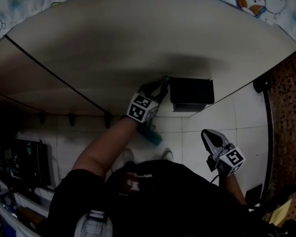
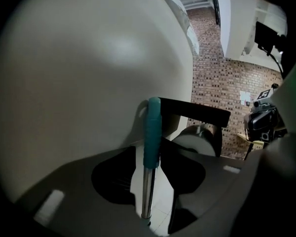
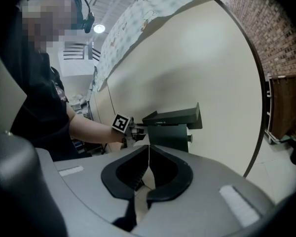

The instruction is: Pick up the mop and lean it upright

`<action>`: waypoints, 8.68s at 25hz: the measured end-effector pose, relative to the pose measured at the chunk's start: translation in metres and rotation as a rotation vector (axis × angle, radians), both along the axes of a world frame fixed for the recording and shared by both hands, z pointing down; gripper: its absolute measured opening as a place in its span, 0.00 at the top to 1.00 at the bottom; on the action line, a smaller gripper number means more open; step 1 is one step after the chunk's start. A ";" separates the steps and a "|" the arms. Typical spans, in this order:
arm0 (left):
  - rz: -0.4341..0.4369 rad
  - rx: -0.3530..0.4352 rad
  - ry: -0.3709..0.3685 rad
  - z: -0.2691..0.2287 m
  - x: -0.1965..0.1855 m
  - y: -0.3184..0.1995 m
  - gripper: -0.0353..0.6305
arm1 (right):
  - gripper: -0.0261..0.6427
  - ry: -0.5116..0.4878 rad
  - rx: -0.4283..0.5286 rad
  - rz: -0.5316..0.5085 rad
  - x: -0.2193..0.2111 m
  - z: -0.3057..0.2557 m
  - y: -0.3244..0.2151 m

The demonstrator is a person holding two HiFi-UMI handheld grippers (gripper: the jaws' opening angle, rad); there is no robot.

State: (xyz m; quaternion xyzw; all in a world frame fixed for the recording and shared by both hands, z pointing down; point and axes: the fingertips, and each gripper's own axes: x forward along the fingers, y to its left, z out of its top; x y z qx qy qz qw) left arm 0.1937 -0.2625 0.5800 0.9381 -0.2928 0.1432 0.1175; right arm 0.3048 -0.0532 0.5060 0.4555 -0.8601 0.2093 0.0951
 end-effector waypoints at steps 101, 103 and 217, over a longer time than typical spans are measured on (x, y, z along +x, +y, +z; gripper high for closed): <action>0.286 0.290 0.230 -0.549 -0.049 0.076 0.77 | 0.93 0.009 0.423 -0.165 -0.068 -0.247 -0.066; 0.284 0.291 0.232 -0.549 -0.048 0.076 0.77 | 0.92 0.004 0.426 -0.172 -0.070 -0.249 -0.065; -0.056 -0.236 0.298 0.037 -0.212 0.144 0.70 | 0.58 0.028 -0.395 0.026 -0.126 0.329 -0.151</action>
